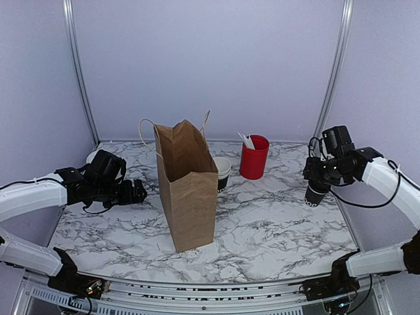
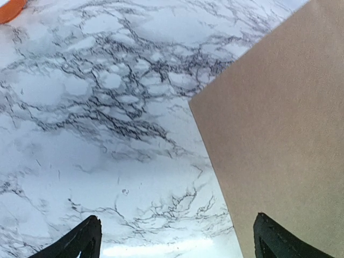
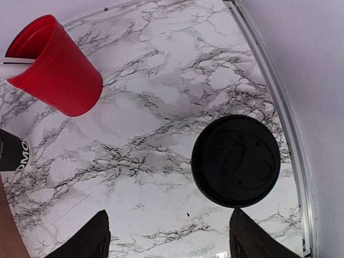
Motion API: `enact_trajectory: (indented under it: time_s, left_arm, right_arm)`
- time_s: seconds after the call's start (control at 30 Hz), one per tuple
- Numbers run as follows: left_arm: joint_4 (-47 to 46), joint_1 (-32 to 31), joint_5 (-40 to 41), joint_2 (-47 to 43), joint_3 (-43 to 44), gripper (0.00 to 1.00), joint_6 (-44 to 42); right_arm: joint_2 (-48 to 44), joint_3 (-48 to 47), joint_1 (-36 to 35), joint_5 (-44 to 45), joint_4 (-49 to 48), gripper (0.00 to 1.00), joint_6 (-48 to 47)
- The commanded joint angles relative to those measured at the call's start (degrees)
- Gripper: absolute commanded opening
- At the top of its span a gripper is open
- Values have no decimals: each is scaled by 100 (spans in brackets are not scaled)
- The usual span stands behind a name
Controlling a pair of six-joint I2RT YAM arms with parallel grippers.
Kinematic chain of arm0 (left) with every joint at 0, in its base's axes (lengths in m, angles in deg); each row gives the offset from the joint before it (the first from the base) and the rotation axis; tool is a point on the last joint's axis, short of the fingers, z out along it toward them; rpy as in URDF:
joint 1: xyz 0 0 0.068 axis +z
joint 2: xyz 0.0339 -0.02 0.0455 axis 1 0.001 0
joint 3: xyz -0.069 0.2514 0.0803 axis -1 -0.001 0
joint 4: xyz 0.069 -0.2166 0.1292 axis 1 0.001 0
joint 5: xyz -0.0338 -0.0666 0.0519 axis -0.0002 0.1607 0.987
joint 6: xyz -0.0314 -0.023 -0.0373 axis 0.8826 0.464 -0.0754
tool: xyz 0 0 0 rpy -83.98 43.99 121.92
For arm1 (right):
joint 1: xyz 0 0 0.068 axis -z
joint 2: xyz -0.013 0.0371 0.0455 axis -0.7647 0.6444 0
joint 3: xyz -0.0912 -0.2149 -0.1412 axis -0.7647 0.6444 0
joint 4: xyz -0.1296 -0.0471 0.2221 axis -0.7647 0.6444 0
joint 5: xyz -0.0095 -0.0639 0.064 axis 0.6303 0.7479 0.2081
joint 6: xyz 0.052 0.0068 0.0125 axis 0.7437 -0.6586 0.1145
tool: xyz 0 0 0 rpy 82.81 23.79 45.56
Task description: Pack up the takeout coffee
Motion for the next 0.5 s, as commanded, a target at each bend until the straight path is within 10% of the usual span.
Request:
enact_trajectory:
  time_s: [0.0, 0.47]
  left_arm:
    - [272, 540, -145, -226, 524, 99, -746]
    - [-28, 1890, -647, -284, 1214, 99, -1676]
  right_arm:
    - [-8, -32, 173, 53, 117, 74, 89]
    - [686, -162, 1340, -596, -181, 74, -410]
